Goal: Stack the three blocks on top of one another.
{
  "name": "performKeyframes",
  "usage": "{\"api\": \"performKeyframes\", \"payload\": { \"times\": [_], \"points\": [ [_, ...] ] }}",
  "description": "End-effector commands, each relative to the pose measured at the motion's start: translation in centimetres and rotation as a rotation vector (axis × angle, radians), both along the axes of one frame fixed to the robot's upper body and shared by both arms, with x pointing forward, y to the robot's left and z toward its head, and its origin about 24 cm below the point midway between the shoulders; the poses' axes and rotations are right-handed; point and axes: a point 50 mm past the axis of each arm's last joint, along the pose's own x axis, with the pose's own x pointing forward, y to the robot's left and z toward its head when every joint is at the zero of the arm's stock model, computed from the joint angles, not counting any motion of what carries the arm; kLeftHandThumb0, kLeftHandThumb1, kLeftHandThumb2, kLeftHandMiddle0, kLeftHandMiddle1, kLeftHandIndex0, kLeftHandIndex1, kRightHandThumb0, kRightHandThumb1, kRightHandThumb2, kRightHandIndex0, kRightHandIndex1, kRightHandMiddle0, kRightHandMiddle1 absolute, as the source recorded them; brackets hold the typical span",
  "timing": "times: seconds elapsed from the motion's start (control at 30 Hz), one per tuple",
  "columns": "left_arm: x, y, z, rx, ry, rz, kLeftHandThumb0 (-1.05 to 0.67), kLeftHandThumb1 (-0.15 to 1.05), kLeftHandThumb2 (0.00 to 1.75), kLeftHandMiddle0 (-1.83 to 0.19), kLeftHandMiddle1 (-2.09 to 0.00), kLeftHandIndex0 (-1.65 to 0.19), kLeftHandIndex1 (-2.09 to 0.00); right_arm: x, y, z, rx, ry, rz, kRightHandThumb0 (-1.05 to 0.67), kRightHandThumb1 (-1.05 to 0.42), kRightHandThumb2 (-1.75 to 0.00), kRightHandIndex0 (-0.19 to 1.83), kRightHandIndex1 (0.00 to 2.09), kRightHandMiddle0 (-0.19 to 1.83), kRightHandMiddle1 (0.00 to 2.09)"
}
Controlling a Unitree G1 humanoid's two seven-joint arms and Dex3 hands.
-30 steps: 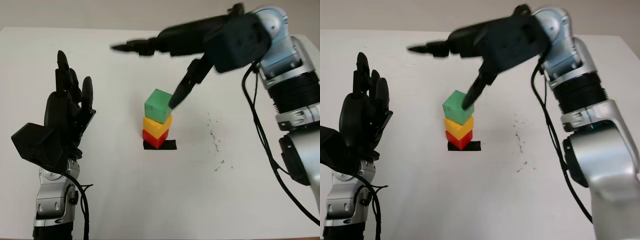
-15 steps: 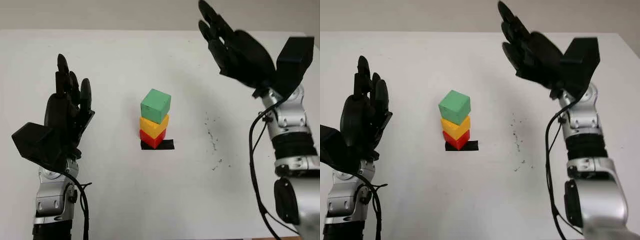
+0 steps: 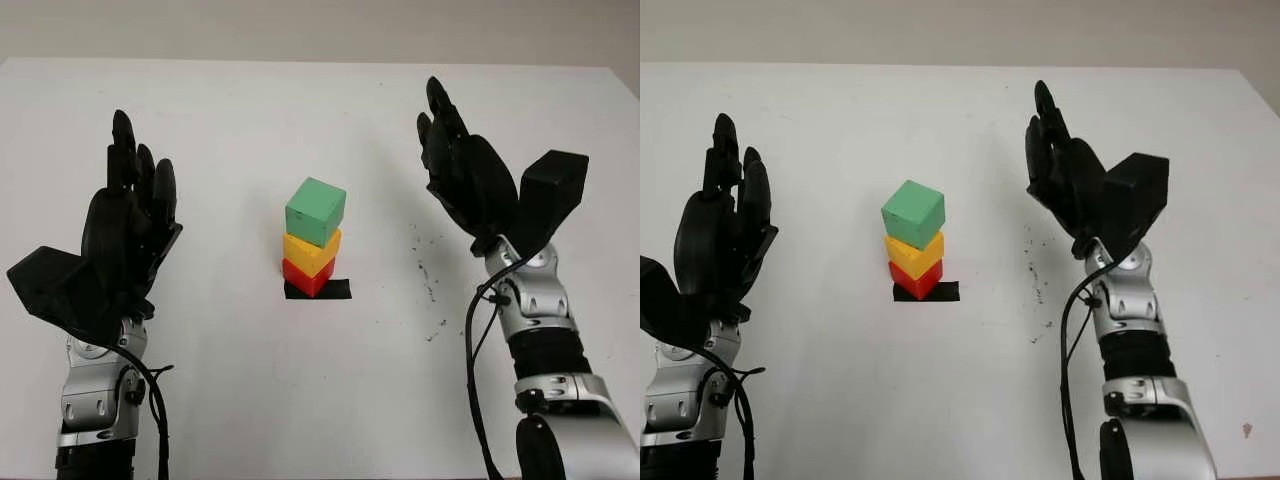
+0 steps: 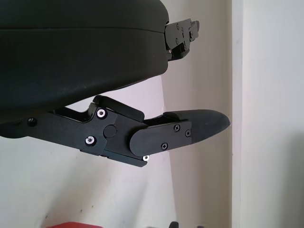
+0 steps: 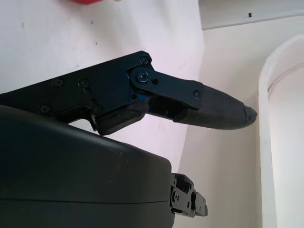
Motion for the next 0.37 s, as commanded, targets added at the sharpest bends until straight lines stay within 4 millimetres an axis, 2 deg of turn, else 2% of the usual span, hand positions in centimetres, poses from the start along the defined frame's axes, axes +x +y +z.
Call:
{"api": "performKeyframes", "payload": {
  "times": [0.0, 0.13, 0.33],
  "points": [
    [-0.2, 0.3, -0.4, 0.022, 0.026, -0.011, -0.67, 1.05, 0.6, 0.17, -0.04, 0.16, -0.04, -0.6, 0.0, -0.2, 0.026, -0.011, -0.004, -0.81, -1.05, -0.8, -0.19, 0.0, -0.19, 0.0],
    [-0.4, -0.1, -0.9, 0.005, 0.039, -0.037, -0.66, 1.05, 0.59, 0.16, -0.05, 0.14, -0.05, -1.5, 0.7, -1.3, 0.069, -0.007, -0.018, -0.8, -1.05, -0.81, -0.19, 0.0, -0.19, 0.0],
    [-0.6, -0.3, -1.1, 0.019, 0.047, -0.063, -0.65, 1.05, 0.59, 0.17, -0.05, 0.16, -0.04, -2.0, 1.1, -2.0, 0.064, 0.02, -0.039, -0.81, -1.05, -0.81, -0.19, 0.0, -0.19, 0.0]
  ]
}}
